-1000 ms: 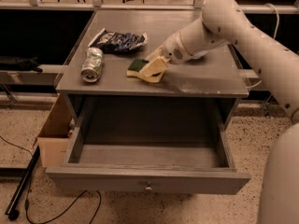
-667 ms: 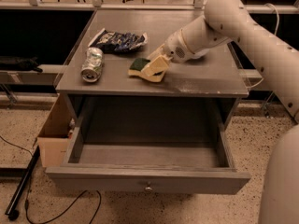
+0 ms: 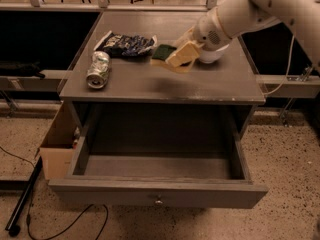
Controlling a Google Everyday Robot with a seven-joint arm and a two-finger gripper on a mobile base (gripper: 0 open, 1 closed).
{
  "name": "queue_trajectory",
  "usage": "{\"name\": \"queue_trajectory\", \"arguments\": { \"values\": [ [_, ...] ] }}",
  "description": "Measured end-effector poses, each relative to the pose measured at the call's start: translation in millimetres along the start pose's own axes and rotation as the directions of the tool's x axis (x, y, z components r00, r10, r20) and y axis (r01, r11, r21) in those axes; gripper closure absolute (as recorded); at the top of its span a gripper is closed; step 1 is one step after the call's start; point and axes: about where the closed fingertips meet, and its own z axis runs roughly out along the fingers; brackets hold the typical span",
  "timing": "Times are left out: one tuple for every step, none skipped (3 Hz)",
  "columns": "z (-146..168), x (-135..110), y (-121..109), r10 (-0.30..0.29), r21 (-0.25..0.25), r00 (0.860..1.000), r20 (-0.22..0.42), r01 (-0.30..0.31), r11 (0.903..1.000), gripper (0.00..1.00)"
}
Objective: Place sponge into top drawer
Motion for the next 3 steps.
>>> {"name": "queue_trajectory", "arguments": {
  "values": [
    [-31, 36, 36, 0.047, 0.007, 0.999, -0.002, -0.047, 0.9989, 1.00],
    [-35, 81, 62, 0.110, -0.014, 0.994, -0.020, -0.110, 0.9938, 1.00],
    [-31, 116, 76, 0.163, -0.038, 0.986, -0.030, -0.164, 0.9858, 1.00]
  ]
}}
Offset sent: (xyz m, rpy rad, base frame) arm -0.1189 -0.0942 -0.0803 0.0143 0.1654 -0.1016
